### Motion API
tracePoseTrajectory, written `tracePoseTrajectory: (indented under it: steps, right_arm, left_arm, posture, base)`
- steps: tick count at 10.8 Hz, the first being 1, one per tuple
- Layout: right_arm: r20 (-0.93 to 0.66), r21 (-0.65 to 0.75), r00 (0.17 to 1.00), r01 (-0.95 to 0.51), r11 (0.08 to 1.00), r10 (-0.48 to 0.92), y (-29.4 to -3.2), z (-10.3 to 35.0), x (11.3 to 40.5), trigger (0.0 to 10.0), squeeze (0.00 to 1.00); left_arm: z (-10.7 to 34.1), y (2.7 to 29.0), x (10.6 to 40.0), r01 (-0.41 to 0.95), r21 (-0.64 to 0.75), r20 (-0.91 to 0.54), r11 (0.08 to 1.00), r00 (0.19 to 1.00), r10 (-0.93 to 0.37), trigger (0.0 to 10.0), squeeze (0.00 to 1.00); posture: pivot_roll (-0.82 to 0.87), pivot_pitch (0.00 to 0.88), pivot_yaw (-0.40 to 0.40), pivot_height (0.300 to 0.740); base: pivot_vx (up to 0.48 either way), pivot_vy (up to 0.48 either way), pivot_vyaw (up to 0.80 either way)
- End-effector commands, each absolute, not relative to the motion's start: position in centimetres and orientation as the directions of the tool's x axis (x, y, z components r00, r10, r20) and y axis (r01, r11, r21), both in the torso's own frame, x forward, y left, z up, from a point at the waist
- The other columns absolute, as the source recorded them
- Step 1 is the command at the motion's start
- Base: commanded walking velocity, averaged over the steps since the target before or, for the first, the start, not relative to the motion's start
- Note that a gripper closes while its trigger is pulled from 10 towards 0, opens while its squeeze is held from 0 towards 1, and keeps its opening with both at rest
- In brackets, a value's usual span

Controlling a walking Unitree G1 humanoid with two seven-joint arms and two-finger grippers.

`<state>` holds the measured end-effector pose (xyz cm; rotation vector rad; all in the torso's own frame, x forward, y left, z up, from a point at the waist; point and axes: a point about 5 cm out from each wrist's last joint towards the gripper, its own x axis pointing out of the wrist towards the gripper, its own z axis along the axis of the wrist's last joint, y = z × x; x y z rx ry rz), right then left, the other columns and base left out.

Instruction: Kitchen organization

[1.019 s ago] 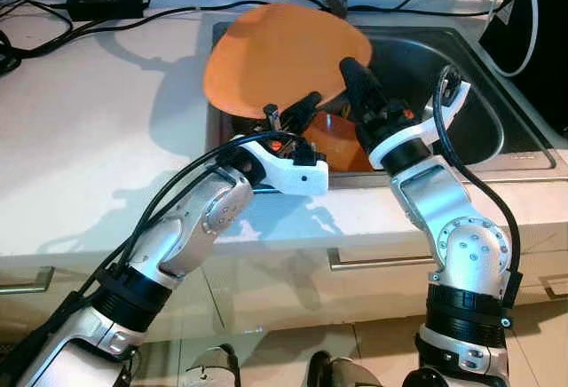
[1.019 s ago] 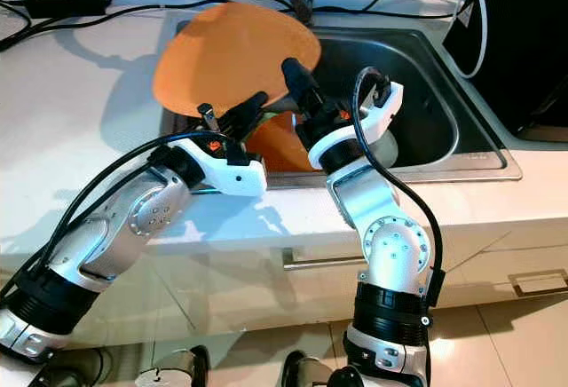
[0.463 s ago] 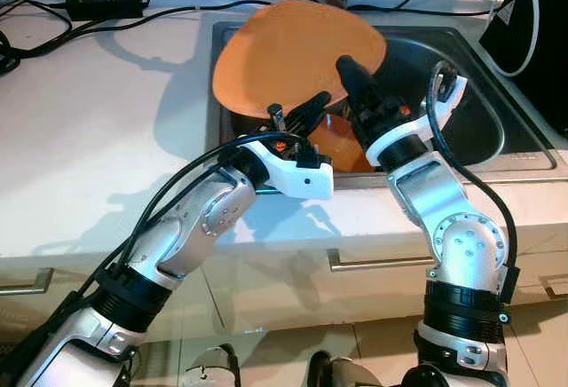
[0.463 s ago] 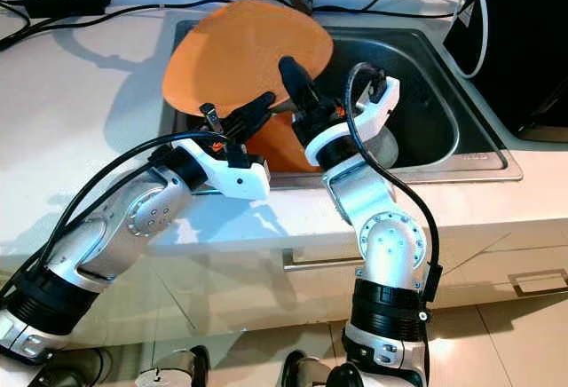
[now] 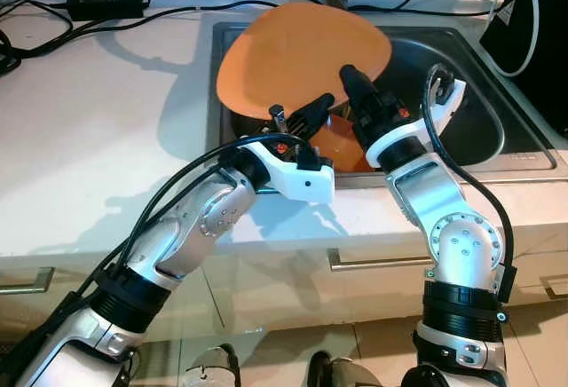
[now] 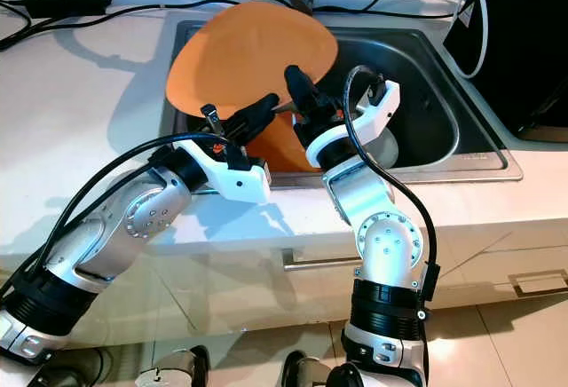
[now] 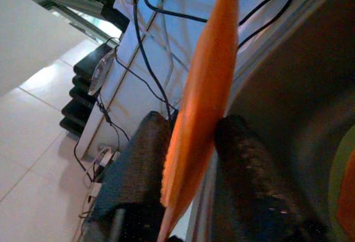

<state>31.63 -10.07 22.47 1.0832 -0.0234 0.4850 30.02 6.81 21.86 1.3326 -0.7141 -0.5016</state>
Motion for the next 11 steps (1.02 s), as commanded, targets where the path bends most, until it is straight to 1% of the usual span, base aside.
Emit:
tracePoseTrajectory:
  steps: [1, 6, 7, 9, 10, 11]
  right_arm:
    - [0.255, 0.844, 0.898, -0.388, 0.371, 0.359, -10.12, 22.65, 31.73, 0.0, 0.0]
    - [0.259, 0.84, 0.898, -0.391, 0.376, 0.355, -9.96, 22.59, 31.58, 0.0, 0.0]
    - [0.257, 0.841, 0.899, -0.388, 0.376, 0.353, -9.93, 22.57, 31.59, 0.0, 0.0]
    - [0.26, 0.846, 0.906, -0.38, 0.374, 0.333, -10.11, 22.62, 31.7, 0.0, 0.0]
    - [0.255, 0.848, 0.911, -0.371, 0.378, 0.323, -10.25, 22.55, 31.79, 0.0, 0.0]
    - [0.248, 0.861, 0.927, -0.343, 0.376, 0.28, -10.84, 22.44, 32.02, 0.0, 0.0]
  left_arm:
    - [22.95, 6.4, 29.28, -0.108, 0.973, 0.223, 0.202, 0.652, -0.725, 10.0, 0.0]
    - [23.04, 6.32, 29.25, -0.102, 0.971, 0.232, 0.218, 0.645, -0.728, 10.0, 0.0]
    - [23.1, 6.43, 29.32, -0.074, 0.962, 0.247, 0.264, 0.652, -0.717, 10.0, 1.0]
    - [23.06, 6.58, 29.44, -0.049, 0.95, 0.261, 0.309, 0.668, -0.697, 10.0, 1.0]
    - [23.01, 6.59, 29.47, -0.047, 0.949, 0.261, 0.311, 0.67, -0.695, 10.0, 1.0]
    - [22.93, 6.6, 29.5, -0.045, 0.948, 0.261, 0.314, 0.673, -0.692, 10.0, 1.0]
  posture:
    - [0.1, 0.106, -0.088, 0.74]
    - [0.1, 0.105, -0.087, 0.74]
    - [0.1, 0.107, -0.086, 0.74]
    - [0.1, 0.108, -0.086, 0.74]
    - [0.1, 0.108, -0.086, 0.74]
    - [0.1, 0.108, -0.085, 0.74]
  base:
    - [0.0, 0.0, 0.0]
    - [0.0, 0.0, 0.0]
    - [0.0, 0.0, 0.0]
    - [0.0, 0.0, 0.0]
    - [0.0, 0.0, 0.0]
    - [0.0, 0.0, 0.0]
